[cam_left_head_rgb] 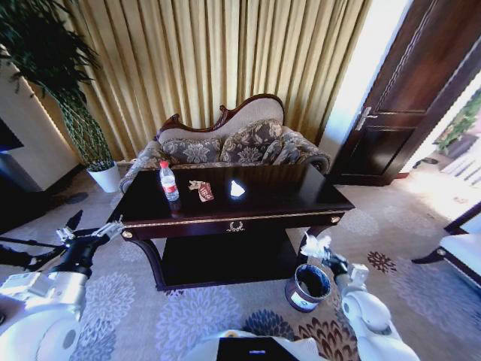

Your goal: Move to the front of the table and place the trash on the table into the trash bin.

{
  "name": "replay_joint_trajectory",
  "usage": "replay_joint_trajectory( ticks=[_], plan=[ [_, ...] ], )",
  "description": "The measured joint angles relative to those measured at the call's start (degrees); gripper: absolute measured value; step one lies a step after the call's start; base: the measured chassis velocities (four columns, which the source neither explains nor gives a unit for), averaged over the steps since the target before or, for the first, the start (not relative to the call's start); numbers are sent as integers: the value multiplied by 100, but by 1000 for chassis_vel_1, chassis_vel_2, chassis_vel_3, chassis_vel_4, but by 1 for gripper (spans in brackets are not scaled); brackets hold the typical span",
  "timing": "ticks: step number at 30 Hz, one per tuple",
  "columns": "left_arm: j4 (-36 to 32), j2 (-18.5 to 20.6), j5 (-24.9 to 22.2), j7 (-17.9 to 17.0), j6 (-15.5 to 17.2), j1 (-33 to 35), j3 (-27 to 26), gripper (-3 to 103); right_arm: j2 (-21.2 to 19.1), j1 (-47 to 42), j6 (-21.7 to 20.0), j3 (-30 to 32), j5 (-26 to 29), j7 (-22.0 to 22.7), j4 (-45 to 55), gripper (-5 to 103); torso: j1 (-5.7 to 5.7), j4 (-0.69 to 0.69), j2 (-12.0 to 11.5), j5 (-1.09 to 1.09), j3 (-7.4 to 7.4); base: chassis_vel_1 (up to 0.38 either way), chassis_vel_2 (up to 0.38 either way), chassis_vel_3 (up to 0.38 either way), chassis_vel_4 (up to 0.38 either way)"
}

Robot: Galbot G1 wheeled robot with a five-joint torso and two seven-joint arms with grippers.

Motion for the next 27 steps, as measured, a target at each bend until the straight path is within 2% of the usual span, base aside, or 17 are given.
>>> replay_joint_trajectory(
  ticks=[6, 7, 12, 17, 18, 20, 22, 24, 25, 27],
  plan=[
    [-17, -43, 5, -1, -10, 56, 1, 100, -25, 686, 495, -148, -25, 363, -1501, 0, -1, 1, 0, 0, -1, 0, 0, 0, 0],
    [-17, -43, 5, -1, -10, 56, 1, 100, -25, 686, 495, -148, -25, 363, -1501, 0, -1, 1, 0, 0, -1, 0, 0, 0, 0],
    [-24, -44, 19, -1, -43, 88, -5, 100, -80, 1284, 1123, -239, -153, 491, -2872, 0, -1, 0, 1, 0, 0, 0, 0, 0, 0],
    [-56, -51, 31, 0, -46, 98, -7, 100, -95, 1470, 1359, -272, -198, 529, -3344, 0, -1, 1, 1, 0, 0, 0, 0, 0, 0],
    [-58, -52, 40, 2, -46, 103, -7, 100, -88, 1473, 1373, -274, -211, 530, -3361, -3, -1, 0, 1, -1, 0, 0, 0, 0, 0],
    [-59, -52, 55, 39, -46, 127, 4, 100, -61, 1411, 1378, -282, -220, 531, -3257, 7, -1, 0, 1, -1, 0, 0, 0, 0, 0],
    [-60, -52, 69, 54, -46, 131, 19, 100, -49, 1374, 1378, -285, -220, 529, -3184, 7, -1, 1, 1, -1, 0, 0, 0, 0, 0],
    [-60, -62, 114, 67, -46, 128, 66, 100, -35, 1316, 1377, -289, -220, 526, -3072, 18, -1, 0, 1, -2, -1, 0, 0, 0, 0],
    [-60, -62, 114, 67, -46, 128, 66, 100, -35, 1316, 1377, -289, -220, 526, -3072, 18, -1, 0, 1, -2, -1, 0, 0, 0, 0],
    [-61, -78, 148, 70, -46, 117, 119, 100, -28, 1271, 1375, -291, -221, 523, -2996, 28, -1, 0, 1, -2, -1, 0, 0, 0, 0]
  ],
)
